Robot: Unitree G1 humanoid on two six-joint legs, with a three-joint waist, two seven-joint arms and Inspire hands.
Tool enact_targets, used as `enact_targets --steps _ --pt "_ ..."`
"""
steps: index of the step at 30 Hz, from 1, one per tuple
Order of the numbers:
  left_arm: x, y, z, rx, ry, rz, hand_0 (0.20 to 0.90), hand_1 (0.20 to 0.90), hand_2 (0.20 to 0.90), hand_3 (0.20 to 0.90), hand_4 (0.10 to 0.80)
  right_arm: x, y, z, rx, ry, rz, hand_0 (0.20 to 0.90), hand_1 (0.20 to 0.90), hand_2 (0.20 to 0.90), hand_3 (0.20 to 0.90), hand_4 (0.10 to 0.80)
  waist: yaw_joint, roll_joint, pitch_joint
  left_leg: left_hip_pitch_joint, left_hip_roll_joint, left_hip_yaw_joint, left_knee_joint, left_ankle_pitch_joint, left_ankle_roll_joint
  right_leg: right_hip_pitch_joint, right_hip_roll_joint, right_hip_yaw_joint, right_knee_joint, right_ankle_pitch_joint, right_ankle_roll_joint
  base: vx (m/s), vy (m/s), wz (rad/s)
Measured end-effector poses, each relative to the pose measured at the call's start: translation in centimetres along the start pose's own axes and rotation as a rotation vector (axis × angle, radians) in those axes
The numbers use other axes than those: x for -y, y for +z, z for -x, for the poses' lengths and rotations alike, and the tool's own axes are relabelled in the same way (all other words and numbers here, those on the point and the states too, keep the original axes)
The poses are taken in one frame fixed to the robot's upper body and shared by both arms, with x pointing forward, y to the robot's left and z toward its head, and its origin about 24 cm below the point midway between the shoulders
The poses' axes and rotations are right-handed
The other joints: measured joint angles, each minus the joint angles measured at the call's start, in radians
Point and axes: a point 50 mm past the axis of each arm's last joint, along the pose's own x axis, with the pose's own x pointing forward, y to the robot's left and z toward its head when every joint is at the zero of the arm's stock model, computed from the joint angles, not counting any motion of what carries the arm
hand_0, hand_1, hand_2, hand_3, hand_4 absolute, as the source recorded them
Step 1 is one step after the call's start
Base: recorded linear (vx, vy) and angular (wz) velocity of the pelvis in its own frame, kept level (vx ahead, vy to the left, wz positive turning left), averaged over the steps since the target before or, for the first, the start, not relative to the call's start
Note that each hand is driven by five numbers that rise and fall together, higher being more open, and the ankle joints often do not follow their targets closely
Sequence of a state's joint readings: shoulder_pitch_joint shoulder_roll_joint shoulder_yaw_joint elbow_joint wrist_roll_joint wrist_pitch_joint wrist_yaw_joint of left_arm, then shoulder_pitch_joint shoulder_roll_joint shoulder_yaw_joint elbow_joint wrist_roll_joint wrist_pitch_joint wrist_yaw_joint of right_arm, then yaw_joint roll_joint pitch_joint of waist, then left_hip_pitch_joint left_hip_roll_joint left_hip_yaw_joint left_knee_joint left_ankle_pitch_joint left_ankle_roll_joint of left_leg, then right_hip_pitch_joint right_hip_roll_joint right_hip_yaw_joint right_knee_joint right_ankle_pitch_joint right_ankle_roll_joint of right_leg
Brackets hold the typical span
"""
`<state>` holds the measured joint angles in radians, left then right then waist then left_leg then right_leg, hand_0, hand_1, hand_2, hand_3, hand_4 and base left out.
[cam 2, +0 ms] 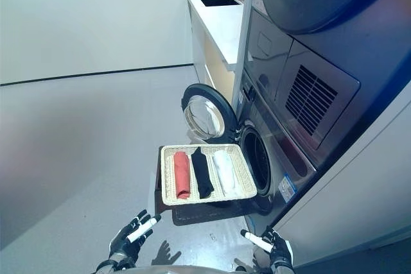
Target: Pick up the clothes and place them into the washing machine
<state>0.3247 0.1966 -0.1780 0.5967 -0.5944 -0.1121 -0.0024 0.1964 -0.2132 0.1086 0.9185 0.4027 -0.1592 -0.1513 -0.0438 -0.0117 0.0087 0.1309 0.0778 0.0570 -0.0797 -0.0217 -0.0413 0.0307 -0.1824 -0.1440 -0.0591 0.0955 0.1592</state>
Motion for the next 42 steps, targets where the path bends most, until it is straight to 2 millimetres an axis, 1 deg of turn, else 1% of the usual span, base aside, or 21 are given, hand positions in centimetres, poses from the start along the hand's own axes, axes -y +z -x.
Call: enact_targets --steps 6,14,17,18,21,26,28,29,30,32,33,35,36,39,41,42 --pt "0.1 -0.1 0.0 -0.002 -0.002 0.009 0.900 0.900 0.900 0.900 0.800 0.3 -0.7 0.2 -0.021 -0.007 0.003 0.900 0.900 0.900 0.900 0.800 0.001 0.002 0.007 0.002 0.002 -0.002 0.000 0.000 -0.001 0.015 0.004 -0.004 -0.026 0.011 -0.004 0.013 -0.008 0.01" --pt "0.0 -0.1 0.1 -0.003 -0.001 0.012 0.900 0.900 0.900 0.900 0.800 0.3 -0.8 0.3 -0.023 -0.007 0.004 0.900 0.900 0.900 0.900 0.800 0.001 0.001 0.008 0.021 0.003 0.001 0.000 -0.002 -0.002 0.032 0.006 -0.001 -0.026 0.015 -0.006 -0.004 -0.005 0.00" --pt "0.0 -0.1 0.0 -0.001 -0.001 0.012 0.900 0.900 0.900 0.900 0.800 0.2 -0.7 0.2 -0.020 -0.003 0.005 0.900 0.900 0.900 0.900 0.800 0.002 0.000 0.008 0.021 0.006 0.005 0.003 -0.002 -0.002 0.030 0.010 0.006 -0.024 0.015 -0.005 -0.053 -0.054 -0.05" --pt "0.0 -0.1 0.0 -0.001 -0.001 0.012 0.900 0.900 0.900 0.900 0.800 0.2 -0.7 0.3 -0.022 -0.001 0.008 0.900 0.900 0.900 0.900 0.800 0.003 0.000 0.009 0.019 0.007 0.003 0.010 -0.004 -0.005 0.029 0.014 0.021 -0.023 0.014 -0.004 -0.050 -0.053 -0.08" --pt "0.0 -0.1 0.0 -0.002 -0.001 0.011 0.900 0.900 0.900 0.900 0.800 0.2 -0.8 0.3 -0.023 0.000 0.009 0.900 0.900 0.900 0.900 0.800 0.002 0.000 0.009 0.021 0.010 0.000 0.008 -0.006 -0.007 0.027 0.021 0.028 -0.023 0.012 -0.011 -0.022 -0.024 -0.06" --pt "0.1 -0.1 0.0 -0.003 -0.008 0.011 0.900 0.900 0.900 0.900 0.800 0.3 -0.9 0.3 -0.026 -0.002 0.011 0.900 0.900 0.900 0.900 0.800 -0.002 0.000 0.012 0.013 0.021 0.001 0.006 -0.006 -0.005 0.013 0.027 0.025 -0.010 0.009 -0.016 -0.068 -0.028 -0.01" --pt "0.2 0.1 -0.1 0.004 -0.015 0.009 0.900 0.900 0.900 0.900 0.800 0.4 -1.2 0.5 -0.034 -0.004 0.011 0.900 0.900 0.900 0.900 0.800 -0.004 -0.003 0.015 -0.015 0.028 -0.013 0.029 -0.008 -0.009 0.006 0.031 0.010 -0.003 0.005 -0.022 -0.106 -0.096 0.22" --pt "0.2 0.2 -0.1 0.007 -0.016 0.007 0.900 0.900 0.900 0.900 0.800 0.3 -1.2 0.5 -0.035 -0.001 0.013 0.900 0.900 0.900 0.900 0.800 -0.004 -0.007 0.018 -0.033 0.031 -0.020 0.053 -0.014 -0.020 -0.002 0.035 0.009 0.004 -0.002 -0.026 -0.078 -0.040 0.18" --pt "0.1 0.2 -0.1 0.006 -0.016 0.007 0.900 0.900 0.900 0.900 0.800 0.3 -1.2 0.4 -0.033 -0.002 0.014 0.900 0.900 0.900 0.900 0.800 0.002 -0.008 0.021 -0.035 0.031 -0.026 0.067 -0.013 -0.023 -0.004 0.042 0.007 0.005 -0.002 -0.028 -0.031 0.031 0.11" --pt "0.4 0.1 -0.2 0.002 -0.025 0.007 0.900 0.900 0.900 0.900 0.800 0.6 -1.0 0.4 -0.027 -0.010 0.018 0.900 0.900 0.900 0.900 0.800 -0.001 -0.011 0.036 -0.036 0.034 -0.041 0.077 -0.019 -0.026 -0.001 0.041 0.007 0.005 -0.004 -0.032 0.072 0.101 0.07" --pt "0.6 -0.1 -0.1 -0.004 -0.032 0.006 0.900 0.900 0.900 0.900 0.800 0.8 -0.8 0.3 -0.022 -0.016 0.024 0.900 0.900 0.900 0.900 0.800 0.002 -0.009 0.036 -0.034 0.033 -0.042 0.069 -0.017 -0.028 -0.001 0.045 0.008 0.006 -0.003 -0.031 0.088 0.133 -0.01" --pt "0.8 -0.3 -0.1 -0.013 -0.044 -0.004 0.900 0.900 0.900 0.900 0.800 1.0 -0.4 0.1 -0.009 -0.023 0.015 0.900 0.900 0.900 0.900 0.800 -0.001 -0.009 0.036 -0.027 0.027 -0.026 0.050 -0.013 -0.022 -0.002 0.037 0.014 0.007 -0.002 -0.030 0.081 0.128 -0.09" --pt "0.8 -0.2 -0.1 -0.012 -0.045 -0.007 0.900 0.900 0.900 0.900 0.800 0.9 -0.3 0.1 -0.003 -0.023 0.008 0.900 0.900 0.900 0.900 0.800 -0.002 -0.006 0.034 -0.012 0.024 -0.021 0.035 -0.010 -0.015 -0.002 0.036 0.018 0.008 -0.002 -0.029 0.062 0.125 -0.15" --pt "0.7 0.2 -0.3 -0.003 -0.047 -0.017 0.900 0.900 0.900 0.900 0.800 0.8 -0.3 0.1 -0.002 -0.023 0.004 0.900 0.900 0.900 0.900 0.800 -0.003 -0.007 0.032 -0.009 0.015 -0.010 0.024 -0.007 -0.009 -0.004 0.028 0.025 0.009 0.000 -0.025 0.041 0.138 -0.10" --pt "0.8 0.4 -0.4 0.004 -0.050 -0.019 0.900 0.900 0.900 0.900 0.800 0.8 -0.4 0.1 -0.006 -0.022 0.004 0.900 0.900 0.900 0.900 0.800 -0.002 -0.004 0.035 0.002 0.008 -0.003 0.019 -0.006 -0.008 -0.003 0.023 0.039 0.012 0.002 -0.021 0.025 0.101 -0.13" --pt "0.9 0.5 -0.5 0.007 -0.051 -0.020 0.900 0.900 0.900 0.900 0.800 0.7 -0.4 0.1 -0.007 -0.022 0.001 0.900 0.900 0.900 0.900 0.800 -0.004 -0.004 0.036 0.004 0.003 -0.002 0.020 -0.009 -0.003 -0.005 0.017 0.046 0.019 0.000 -0.018 0.024 0.089 -0.05"
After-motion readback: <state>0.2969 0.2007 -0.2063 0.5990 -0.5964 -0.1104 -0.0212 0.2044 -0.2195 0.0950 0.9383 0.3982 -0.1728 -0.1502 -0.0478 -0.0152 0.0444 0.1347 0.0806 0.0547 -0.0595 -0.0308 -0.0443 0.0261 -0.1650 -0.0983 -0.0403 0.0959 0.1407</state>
